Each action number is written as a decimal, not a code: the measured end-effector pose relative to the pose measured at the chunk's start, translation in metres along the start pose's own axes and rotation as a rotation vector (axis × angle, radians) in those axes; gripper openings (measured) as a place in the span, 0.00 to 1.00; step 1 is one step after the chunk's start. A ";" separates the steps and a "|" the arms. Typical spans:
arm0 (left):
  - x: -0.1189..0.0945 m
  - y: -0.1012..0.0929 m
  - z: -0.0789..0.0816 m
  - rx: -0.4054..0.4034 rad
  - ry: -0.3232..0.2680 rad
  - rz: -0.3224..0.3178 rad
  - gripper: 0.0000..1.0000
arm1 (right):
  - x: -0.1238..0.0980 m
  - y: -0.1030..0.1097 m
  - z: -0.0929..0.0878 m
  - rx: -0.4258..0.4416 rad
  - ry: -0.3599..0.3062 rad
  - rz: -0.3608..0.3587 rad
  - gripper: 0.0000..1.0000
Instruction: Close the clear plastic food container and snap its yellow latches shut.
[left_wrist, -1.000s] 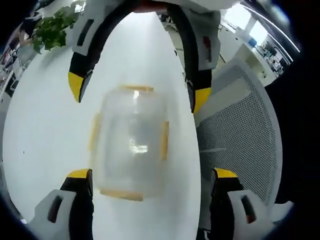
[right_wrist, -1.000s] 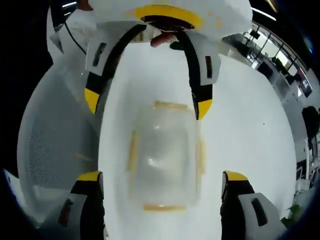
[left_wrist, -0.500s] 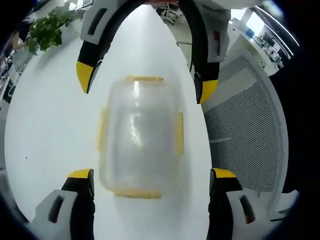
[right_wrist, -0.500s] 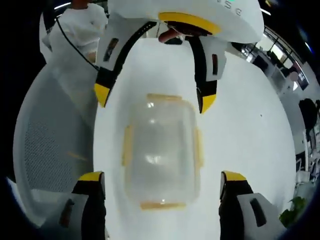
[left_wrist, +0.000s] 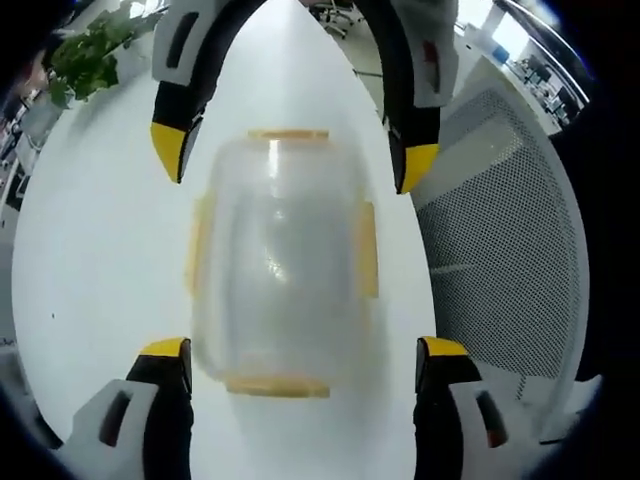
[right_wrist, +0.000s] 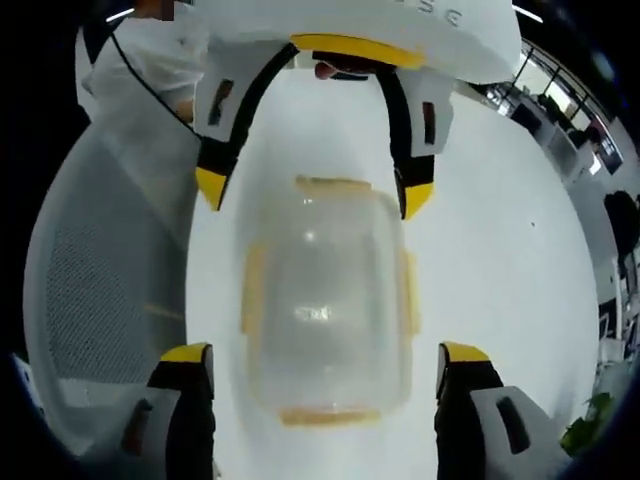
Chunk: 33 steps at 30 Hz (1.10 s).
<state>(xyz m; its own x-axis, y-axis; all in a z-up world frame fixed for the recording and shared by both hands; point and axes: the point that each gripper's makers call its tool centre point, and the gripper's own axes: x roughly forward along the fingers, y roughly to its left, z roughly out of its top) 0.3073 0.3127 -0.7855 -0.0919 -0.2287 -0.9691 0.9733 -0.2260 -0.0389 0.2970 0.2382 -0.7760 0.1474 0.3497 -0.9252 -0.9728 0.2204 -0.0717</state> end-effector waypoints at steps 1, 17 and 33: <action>0.001 0.001 0.000 0.001 -0.001 0.005 0.93 | 0.001 0.000 -0.002 0.003 0.006 0.003 0.92; 0.013 0.005 -0.002 0.004 0.024 0.024 0.93 | 0.014 0.005 -0.003 0.012 0.017 0.022 0.90; 0.024 0.010 -0.001 0.027 0.039 0.056 0.90 | 0.022 0.004 -0.014 0.007 0.040 0.018 0.88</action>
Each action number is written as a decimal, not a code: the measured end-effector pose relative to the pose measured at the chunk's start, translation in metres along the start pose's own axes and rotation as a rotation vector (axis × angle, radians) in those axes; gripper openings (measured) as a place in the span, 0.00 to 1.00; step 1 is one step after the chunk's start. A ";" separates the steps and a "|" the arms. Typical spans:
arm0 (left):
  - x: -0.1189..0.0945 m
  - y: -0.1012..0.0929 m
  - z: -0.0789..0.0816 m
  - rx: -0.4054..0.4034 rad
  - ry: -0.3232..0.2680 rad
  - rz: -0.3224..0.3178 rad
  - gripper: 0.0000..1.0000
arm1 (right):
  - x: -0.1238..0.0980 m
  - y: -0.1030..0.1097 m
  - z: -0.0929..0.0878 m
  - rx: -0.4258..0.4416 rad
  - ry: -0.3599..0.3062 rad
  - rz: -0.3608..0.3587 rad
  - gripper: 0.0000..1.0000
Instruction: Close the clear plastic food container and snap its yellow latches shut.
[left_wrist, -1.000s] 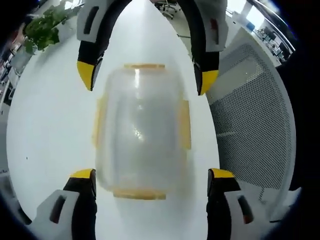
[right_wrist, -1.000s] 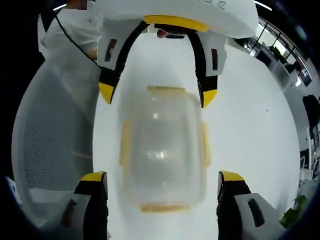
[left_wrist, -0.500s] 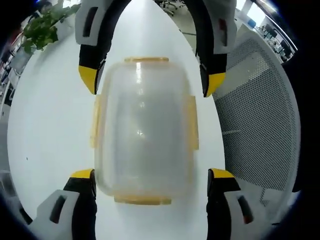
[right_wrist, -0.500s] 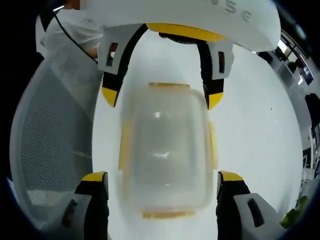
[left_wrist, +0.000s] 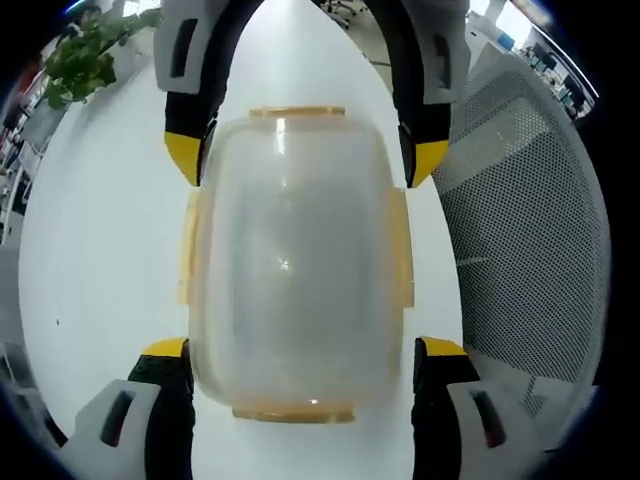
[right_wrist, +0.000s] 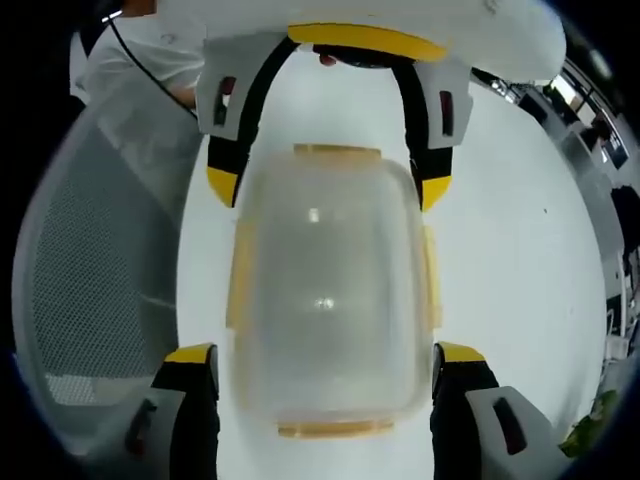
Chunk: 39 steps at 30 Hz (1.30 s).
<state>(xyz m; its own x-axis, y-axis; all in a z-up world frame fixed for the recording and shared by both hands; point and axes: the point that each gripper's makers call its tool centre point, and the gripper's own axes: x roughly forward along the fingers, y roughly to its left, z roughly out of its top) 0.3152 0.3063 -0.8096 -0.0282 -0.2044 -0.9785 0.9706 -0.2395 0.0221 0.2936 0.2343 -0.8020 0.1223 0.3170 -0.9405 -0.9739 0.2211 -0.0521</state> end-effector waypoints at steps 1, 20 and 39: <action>0.000 -0.001 0.000 0.001 0.002 -0.005 0.89 | 0.001 0.000 0.000 -0.003 0.004 0.000 0.88; 0.007 -0.005 0.007 -0.051 -0.017 0.007 0.89 | 0.007 -0.003 -0.003 -0.030 0.000 -0.010 0.85; 0.009 -0.007 0.005 -0.057 0.017 0.008 0.89 | 0.006 -0.003 -0.002 -0.027 -0.026 -0.018 0.84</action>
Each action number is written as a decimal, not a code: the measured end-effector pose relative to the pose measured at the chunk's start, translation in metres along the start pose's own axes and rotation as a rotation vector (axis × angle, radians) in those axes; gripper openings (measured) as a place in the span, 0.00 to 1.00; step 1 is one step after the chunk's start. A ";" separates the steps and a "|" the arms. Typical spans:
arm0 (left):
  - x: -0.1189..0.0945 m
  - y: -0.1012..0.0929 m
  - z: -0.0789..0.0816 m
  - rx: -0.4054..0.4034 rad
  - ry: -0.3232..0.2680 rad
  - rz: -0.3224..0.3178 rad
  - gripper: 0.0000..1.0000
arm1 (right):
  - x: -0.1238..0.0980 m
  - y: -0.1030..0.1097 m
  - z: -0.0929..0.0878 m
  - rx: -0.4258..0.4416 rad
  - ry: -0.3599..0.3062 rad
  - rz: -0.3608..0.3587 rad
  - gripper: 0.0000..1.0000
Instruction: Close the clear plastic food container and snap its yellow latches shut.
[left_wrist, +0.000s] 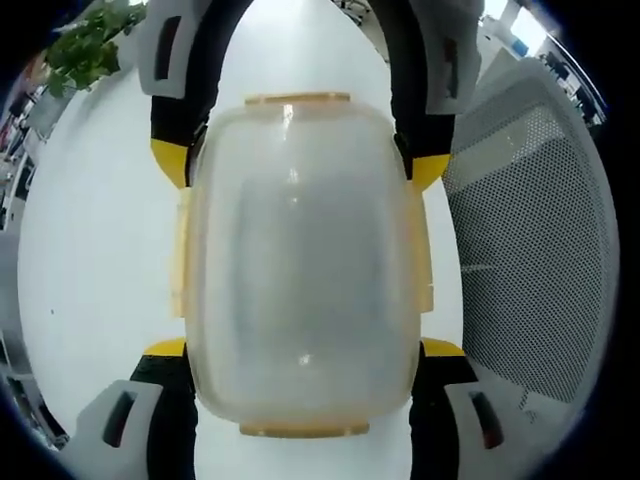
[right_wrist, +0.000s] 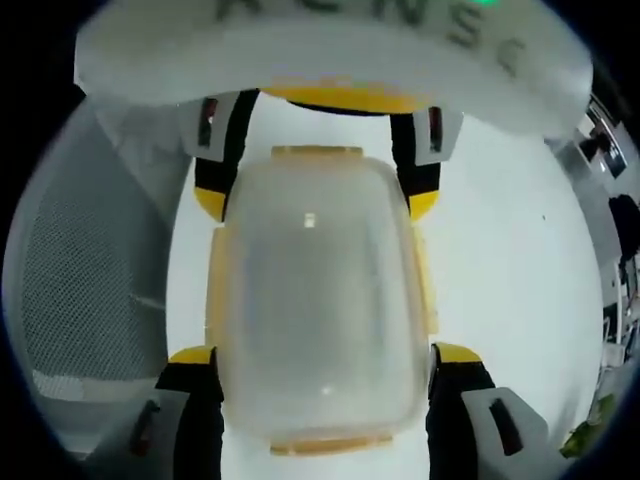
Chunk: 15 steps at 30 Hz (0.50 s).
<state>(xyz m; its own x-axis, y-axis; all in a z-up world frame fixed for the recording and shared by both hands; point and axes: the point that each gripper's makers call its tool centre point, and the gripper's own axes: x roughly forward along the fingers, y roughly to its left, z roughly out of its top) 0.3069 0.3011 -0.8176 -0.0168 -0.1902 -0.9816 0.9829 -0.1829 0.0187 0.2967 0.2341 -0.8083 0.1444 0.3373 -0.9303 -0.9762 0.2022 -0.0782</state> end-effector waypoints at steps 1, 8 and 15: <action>0.000 0.000 0.000 0.000 -0.001 0.000 0.89 | 0.001 0.000 0.000 0.000 0.001 0.000 0.84; -0.001 -0.003 -0.003 -0.016 0.000 0.003 0.89 | 0.002 0.001 0.003 -0.014 -0.003 0.006 0.84; -0.002 -0.005 -0.013 -0.032 -0.001 0.007 0.90 | 0.006 0.003 0.013 -0.024 -0.007 0.006 0.85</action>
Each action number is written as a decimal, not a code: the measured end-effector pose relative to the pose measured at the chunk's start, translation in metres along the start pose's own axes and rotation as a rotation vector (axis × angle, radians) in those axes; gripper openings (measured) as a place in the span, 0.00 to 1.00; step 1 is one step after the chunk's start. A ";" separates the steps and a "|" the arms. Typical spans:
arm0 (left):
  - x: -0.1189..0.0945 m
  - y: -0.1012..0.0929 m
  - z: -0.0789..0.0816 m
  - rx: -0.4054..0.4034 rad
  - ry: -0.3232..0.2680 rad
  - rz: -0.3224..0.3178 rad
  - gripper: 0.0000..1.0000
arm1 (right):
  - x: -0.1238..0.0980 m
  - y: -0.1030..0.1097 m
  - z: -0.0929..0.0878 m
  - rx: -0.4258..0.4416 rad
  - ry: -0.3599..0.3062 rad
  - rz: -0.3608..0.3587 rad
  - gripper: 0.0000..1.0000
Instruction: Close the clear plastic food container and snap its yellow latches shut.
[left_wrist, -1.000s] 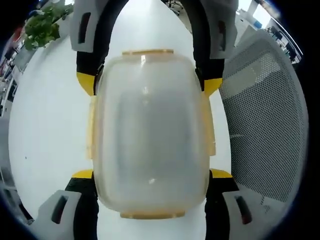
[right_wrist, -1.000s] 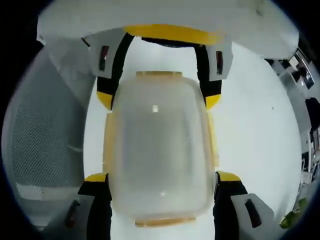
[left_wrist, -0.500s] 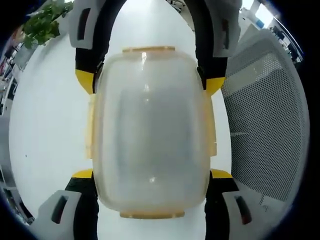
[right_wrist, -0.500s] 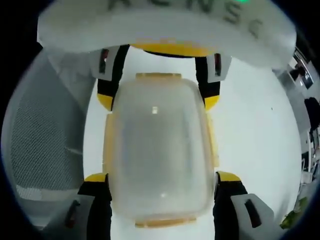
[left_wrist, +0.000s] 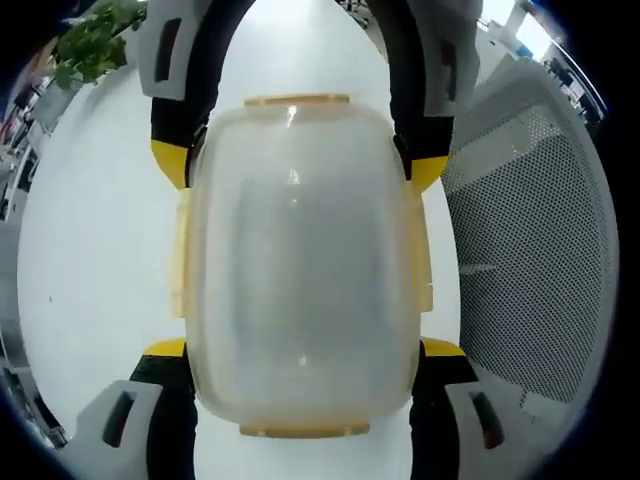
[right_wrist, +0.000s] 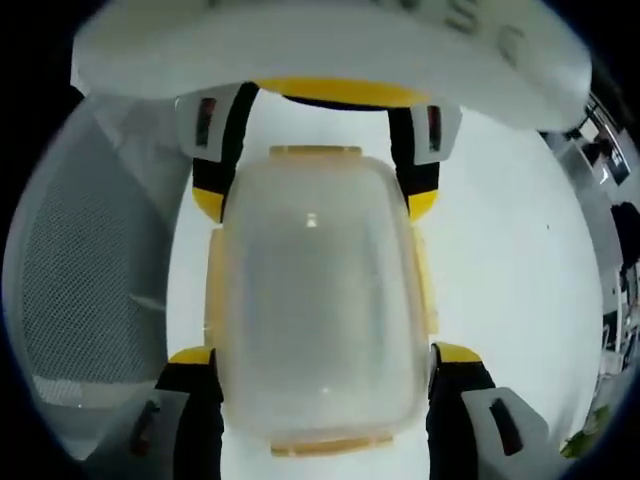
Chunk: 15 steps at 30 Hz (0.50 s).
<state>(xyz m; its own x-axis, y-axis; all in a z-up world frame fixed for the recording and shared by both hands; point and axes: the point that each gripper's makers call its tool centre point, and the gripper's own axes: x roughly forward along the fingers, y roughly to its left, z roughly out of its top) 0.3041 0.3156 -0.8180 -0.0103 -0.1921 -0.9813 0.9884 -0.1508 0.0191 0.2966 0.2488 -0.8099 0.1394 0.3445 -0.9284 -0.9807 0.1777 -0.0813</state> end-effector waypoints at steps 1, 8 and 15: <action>0.000 0.000 -0.001 0.000 0.000 0.000 0.90 | 0.000 0.000 0.001 -0.001 0.000 0.000 0.85; -0.002 -0.002 -0.012 -0.014 0.010 0.003 0.90 | 0.005 0.002 0.012 -0.009 -0.013 0.002 0.85; -0.004 -0.004 -0.024 -0.015 0.015 0.004 0.90 | 0.009 0.004 0.024 -0.008 -0.018 0.001 0.85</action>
<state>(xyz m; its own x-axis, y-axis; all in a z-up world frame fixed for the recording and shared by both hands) 0.3035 0.3405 -0.8184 -0.0046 -0.1785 -0.9839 0.9906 -0.1355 0.0200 0.2977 0.2747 -0.8093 0.1405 0.3614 -0.9218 -0.9820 0.1698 -0.0831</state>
